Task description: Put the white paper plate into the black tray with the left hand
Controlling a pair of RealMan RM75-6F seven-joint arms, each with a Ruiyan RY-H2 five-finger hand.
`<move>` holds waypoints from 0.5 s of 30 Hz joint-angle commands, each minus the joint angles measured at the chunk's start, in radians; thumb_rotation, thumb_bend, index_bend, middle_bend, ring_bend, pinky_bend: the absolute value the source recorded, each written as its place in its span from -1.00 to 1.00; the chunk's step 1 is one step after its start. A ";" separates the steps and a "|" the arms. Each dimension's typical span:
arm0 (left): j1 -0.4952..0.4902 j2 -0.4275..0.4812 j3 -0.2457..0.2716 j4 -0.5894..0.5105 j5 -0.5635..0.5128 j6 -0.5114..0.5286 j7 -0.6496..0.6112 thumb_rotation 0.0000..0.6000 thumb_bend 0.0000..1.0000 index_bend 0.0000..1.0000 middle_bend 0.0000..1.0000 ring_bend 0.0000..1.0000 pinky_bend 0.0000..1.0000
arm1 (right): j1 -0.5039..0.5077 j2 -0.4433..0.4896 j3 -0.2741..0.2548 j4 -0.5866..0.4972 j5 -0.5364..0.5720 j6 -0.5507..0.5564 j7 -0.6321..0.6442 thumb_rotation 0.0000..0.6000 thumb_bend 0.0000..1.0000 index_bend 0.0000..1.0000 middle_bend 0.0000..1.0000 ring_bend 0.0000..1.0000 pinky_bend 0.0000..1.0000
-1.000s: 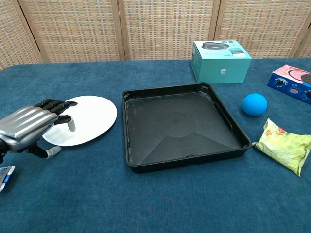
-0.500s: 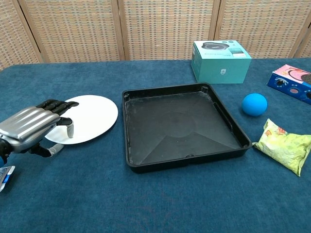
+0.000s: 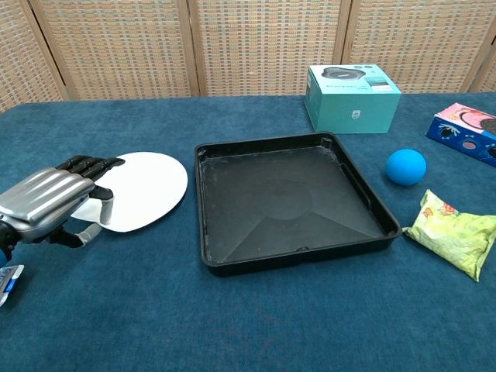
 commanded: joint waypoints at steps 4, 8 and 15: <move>0.001 -0.013 0.000 0.026 0.020 0.040 -0.031 1.00 0.03 0.34 -1.00 -1.00 -1.00 | 0.000 0.000 -0.001 -0.001 -0.001 -0.001 -0.003 1.00 -0.70 -0.88 -1.00 -1.00 -1.00; 0.000 -0.018 -0.002 0.042 0.038 0.075 -0.052 1.00 0.04 0.36 -1.00 -1.00 -1.00 | 0.000 0.000 0.000 -0.002 0.001 -0.001 -0.003 1.00 -0.70 -0.88 -1.00 -1.00 -1.00; -0.007 -0.030 -0.007 0.075 0.077 0.153 -0.109 1.00 0.12 0.42 -1.00 -1.00 -1.00 | 0.000 -0.001 0.001 -0.001 0.000 -0.001 -0.003 1.00 -0.70 -0.88 -1.00 -1.00 -1.00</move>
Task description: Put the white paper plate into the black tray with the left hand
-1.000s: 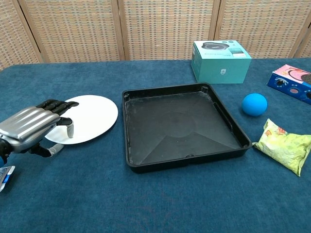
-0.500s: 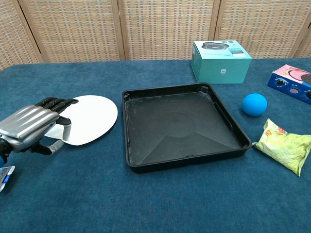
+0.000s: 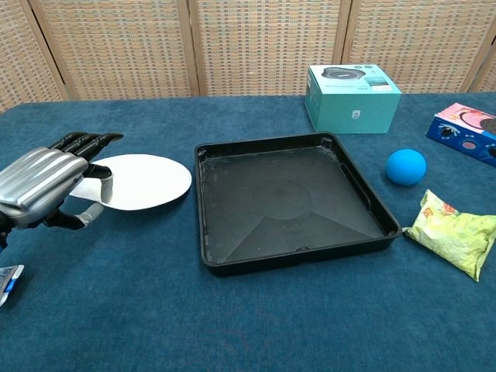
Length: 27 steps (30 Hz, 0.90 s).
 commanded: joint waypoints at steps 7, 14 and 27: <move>-0.011 -0.022 -0.004 0.041 0.041 0.077 -0.050 1.00 0.13 0.44 -1.00 -1.00 -1.00 | -0.001 0.000 0.000 0.000 -0.001 0.003 0.002 1.00 -0.70 -0.88 -1.00 -1.00 -1.00; -0.021 -0.046 -0.007 0.082 0.069 0.138 -0.091 1.00 0.13 0.53 -1.00 -1.00 -1.00 | 0.000 0.001 0.002 0.003 0.001 0.003 0.007 1.00 -0.70 -0.88 -1.00 -1.00 -1.00; -0.068 -0.073 -0.018 0.145 0.096 0.168 -0.114 1.00 0.13 0.58 -1.00 -1.00 -1.00 | 0.002 -0.002 0.010 0.013 0.024 -0.009 0.012 1.00 -0.70 -0.88 -1.00 -1.00 -1.00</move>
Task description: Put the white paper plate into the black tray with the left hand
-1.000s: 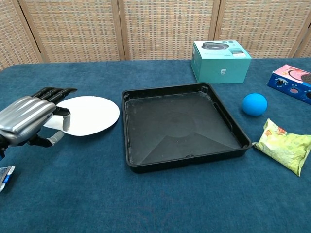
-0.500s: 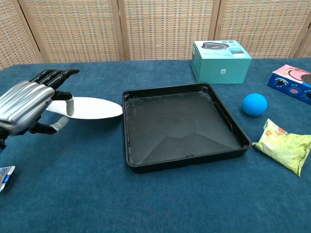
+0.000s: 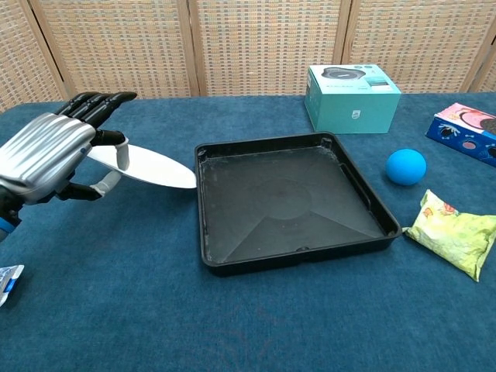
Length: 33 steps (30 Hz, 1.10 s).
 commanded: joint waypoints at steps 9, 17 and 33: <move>-0.081 -0.014 -0.032 0.022 0.029 0.038 -0.008 1.00 0.13 0.59 -1.00 -1.00 -1.00 | 0.001 -0.002 0.015 0.016 0.030 -0.007 0.014 1.00 -0.70 -0.88 -1.00 -1.00 -1.00; -0.146 -0.025 -0.060 0.009 0.037 0.046 -0.008 1.00 0.13 0.60 -1.00 -1.00 -1.00 | 0.000 0.000 0.030 0.030 0.058 -0.007 0.037 1.00 -0.70 -0.88 -1.00 -1.00 -1.00; -0.281 -0.102 -0.115 0.043 0.042 0.064 -0.041 1.00 0.13 0.60 -1.00 -1.00 -1.00 | -0.003 0.010 0.058 0.058 0.118 -0.016 0.088 1.00 -0.70 -0.88 -1.00 -1.00 -1.00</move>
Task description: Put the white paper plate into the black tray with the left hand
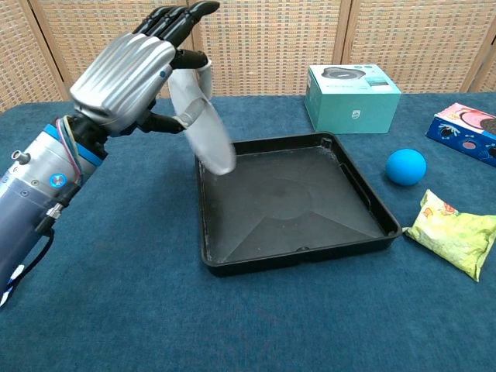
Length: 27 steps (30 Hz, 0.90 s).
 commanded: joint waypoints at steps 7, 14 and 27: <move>-0.054 -0.052 -0.008 0.051 -0.006 -0.007 -0.028 1.00 0.13 0.60 -1.00 -1.00 -1.00 | 0.000 0.004 0.014 0.015 0.025 -0.007 0.022 1.00 -0.70 -0.88 -1.00 -1.00 -1.00; -0.081 -0.108 0.006 0.117 -0.012 -0.036 -0.054 1.00 0.13 0.61 -1.00 -1.00 -1.00 | 0.002 0.000 0.018 0.029 0.044 -0.022 0.029 1.00 -0.70 -0.89 -1.00 -1.00 -1.00; -0.128 -0.205 0.034 0.252 -0.025 -0.093 -0.106 1.00 0.13 0.61 -1.00 -1.00 -1.00 | 0.006 -0.005 0.022 0.046 0.064 -0.040 0.036 1.00 -0.70 -0.89 -1.00 -1.00 -1.00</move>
